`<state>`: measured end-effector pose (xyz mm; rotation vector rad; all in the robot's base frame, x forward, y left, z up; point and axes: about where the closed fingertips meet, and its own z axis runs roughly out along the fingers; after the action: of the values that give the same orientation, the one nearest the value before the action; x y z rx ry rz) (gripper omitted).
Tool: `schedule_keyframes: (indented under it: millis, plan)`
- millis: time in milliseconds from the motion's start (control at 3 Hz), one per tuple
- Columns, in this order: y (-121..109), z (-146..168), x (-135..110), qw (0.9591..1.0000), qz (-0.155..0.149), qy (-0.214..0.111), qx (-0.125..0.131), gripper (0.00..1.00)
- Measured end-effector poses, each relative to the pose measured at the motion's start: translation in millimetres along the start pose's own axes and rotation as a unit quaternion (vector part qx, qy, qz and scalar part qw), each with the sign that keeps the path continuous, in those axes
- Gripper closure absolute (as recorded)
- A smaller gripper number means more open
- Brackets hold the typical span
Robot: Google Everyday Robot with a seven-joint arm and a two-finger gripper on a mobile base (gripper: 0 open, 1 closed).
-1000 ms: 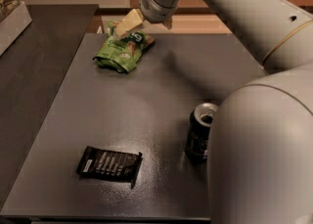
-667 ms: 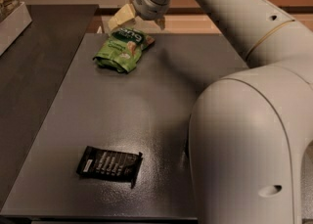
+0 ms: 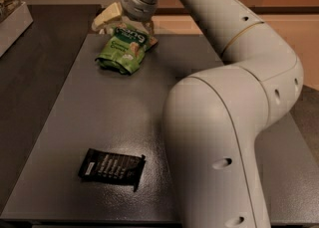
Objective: Move green rice chip bag near rxbar chocolate
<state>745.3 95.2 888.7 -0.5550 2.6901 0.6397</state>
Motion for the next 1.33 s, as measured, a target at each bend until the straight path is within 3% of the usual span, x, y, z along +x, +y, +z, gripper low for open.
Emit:
schedule_keyframes:
  millis: [667, 1000, 1333]
  plan:
    - [14.4, 24.4, 17.3, 0.9958, 0.063, 0.066, -0.009, 0.00]
    - [14.3, 30.3, 28.3, 0.9917, 0.081, 0.099, 0.006, 0.22]
    - [11.2, 11.0, 31.0, 0.9901, 0.089, 0.102, 0.037, 0.98]
